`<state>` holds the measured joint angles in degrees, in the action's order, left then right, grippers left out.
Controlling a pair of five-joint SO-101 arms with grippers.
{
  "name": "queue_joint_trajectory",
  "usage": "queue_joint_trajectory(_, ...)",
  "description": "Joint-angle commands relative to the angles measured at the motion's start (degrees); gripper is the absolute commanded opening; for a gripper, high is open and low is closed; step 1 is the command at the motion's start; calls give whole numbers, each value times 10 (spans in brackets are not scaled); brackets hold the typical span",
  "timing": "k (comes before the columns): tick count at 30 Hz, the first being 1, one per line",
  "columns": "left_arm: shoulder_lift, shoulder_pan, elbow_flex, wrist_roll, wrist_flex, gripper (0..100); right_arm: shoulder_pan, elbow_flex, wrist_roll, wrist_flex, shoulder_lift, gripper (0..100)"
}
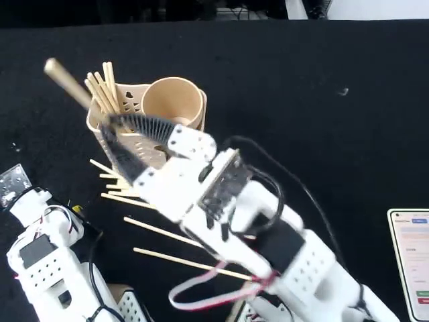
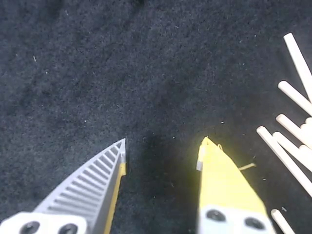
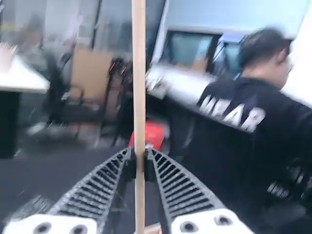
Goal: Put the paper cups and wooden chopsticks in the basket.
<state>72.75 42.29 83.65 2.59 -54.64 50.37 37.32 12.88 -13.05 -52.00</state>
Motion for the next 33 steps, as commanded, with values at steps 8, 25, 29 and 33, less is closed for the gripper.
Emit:
queue_joint_trajectory(8, 9, -2, -6, -1, 8, 242, -27, 2, -5, 250, 229, 11)
queue_joint_trajectory(25, 9, -1, -6, -1, 8, 242, -67, -46, -38, 129, 291, 123)
queue_joint_trajectory(29, 9, -1, -6, -1, 8, 242, -69, -77, -84, 90, 289, 125)
queue_joint_trajectory(33, 9, -1, -6, -1, 8, 242, -55, -89, -86, 38, 239, 125)
